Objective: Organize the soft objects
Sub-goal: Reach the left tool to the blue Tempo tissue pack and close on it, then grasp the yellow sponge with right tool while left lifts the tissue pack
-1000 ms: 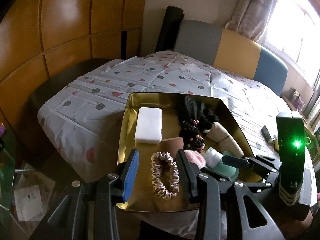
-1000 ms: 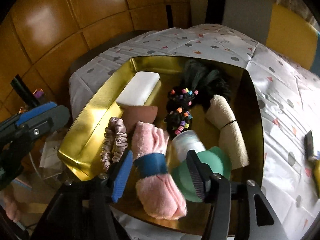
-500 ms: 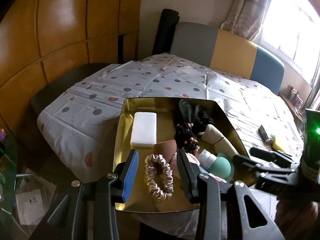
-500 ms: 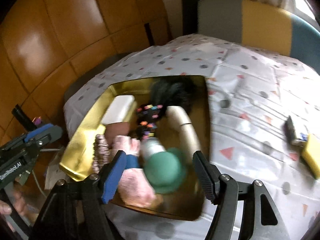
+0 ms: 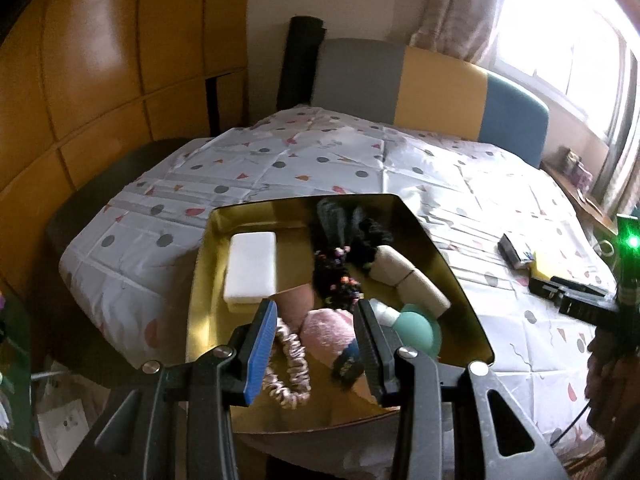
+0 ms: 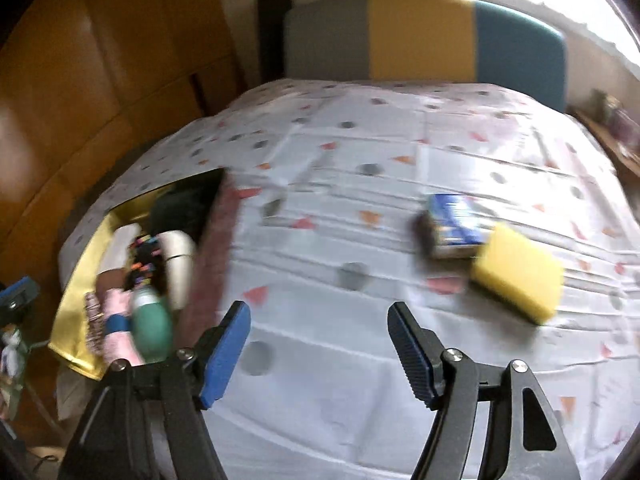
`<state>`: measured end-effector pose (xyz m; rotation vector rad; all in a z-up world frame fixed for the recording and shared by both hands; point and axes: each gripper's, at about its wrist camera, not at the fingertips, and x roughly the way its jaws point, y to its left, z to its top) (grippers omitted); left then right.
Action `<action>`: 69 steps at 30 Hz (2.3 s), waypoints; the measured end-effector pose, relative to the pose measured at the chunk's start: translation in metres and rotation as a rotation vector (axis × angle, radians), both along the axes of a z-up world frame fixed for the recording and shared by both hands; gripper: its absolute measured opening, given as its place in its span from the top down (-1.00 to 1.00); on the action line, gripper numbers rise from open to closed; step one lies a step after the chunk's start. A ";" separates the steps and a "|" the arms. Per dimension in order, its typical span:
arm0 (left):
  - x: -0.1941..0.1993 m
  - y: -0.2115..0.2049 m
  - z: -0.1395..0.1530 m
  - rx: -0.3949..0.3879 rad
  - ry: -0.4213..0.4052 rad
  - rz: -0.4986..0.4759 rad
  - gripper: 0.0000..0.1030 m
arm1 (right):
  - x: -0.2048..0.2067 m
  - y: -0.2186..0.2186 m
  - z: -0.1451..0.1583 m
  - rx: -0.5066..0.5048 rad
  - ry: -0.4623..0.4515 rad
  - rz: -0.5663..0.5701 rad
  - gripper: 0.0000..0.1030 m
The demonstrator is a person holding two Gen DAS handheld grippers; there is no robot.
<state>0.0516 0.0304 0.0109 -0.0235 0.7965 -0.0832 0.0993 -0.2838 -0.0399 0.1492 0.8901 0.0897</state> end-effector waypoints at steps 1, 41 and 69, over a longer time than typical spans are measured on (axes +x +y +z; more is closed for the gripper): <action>0.001 -0.003 0.001 0.004 -0.001 -0.006 0.23 | 0.000 -0.008 0.000 -0.003 0.000 -0.015 -0.42; 0.191 -0.325 -0.083 -0.189 0.453 -0.366 -0.19 | -0.033 -0.210 -0.030 0.229 0.049 -0.669 -0.60; 0.199 -0.309 -0.113 0.025 0.586 -0.504 -0.10 | 0.038 -0.141 -0.010 -0.121 0.143 0.060 -0.97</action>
